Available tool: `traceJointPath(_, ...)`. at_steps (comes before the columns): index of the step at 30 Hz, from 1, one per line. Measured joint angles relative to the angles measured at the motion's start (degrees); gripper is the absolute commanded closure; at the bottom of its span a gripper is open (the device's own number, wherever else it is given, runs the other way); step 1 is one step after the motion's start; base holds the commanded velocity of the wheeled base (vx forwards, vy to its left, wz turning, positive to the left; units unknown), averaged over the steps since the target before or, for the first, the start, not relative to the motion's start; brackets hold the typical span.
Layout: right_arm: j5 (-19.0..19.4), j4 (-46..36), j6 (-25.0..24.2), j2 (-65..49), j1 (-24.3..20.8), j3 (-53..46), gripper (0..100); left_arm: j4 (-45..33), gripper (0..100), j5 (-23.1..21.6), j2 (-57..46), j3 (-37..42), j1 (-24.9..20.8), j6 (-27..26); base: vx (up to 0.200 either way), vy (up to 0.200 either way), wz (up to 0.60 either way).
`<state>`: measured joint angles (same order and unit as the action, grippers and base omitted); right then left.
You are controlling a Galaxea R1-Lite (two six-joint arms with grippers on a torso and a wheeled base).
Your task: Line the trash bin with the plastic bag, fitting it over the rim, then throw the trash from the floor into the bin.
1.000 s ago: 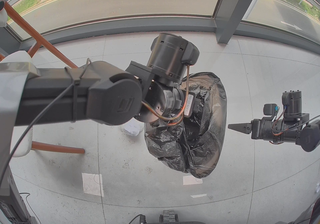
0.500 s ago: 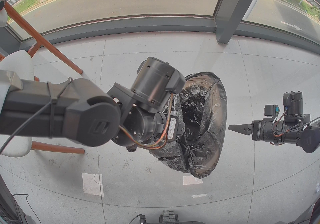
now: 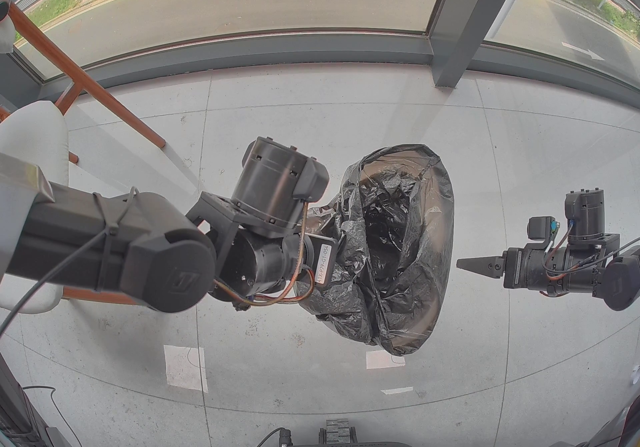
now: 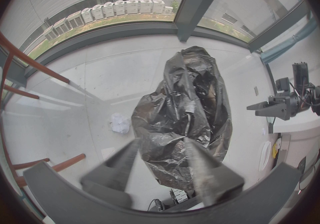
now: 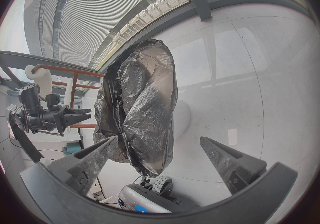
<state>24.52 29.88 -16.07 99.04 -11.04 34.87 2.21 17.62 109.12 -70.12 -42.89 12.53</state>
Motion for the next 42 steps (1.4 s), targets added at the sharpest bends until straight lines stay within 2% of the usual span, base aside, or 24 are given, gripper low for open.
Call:
traceJointPath(12,-0.09,0.00,0.00,-0.06,-0.17,-0.37,0,5.03,100,-1.04,4.78,0.52,0.89,-1.65,0.000,0.000,0.00)
traceJointPath(20,-0.11,-0.02,0.00,-0.15,-0.22,-0.67,0,7.03,100,-1.28,12.02,-8.73,1.19,-2.49,0.000,0.000,0.00)
traceJointPath(26,-0.11,-0.02,-0.02,-0.30,0.05,-0.85,0,7.16,100,-1.06,18.20,-13.75,-2.17,-2.44,0.000,0.000,0.00)
traceJointPath(32,-0.11,-0.02,-0.10,-0.55,0.20,-1.29,0,7.09,100,-0.62,21.64,-13.69,-4.49,-0.90,0.000,0.000,0.00)
traceJointPath(42,-0.11,0.00,-0.10,-0.69,0.22,-1.77,0,6.99,100,0.90,23.87,-11.91,-3.47,-0.94,0.000,0.000,0.00)
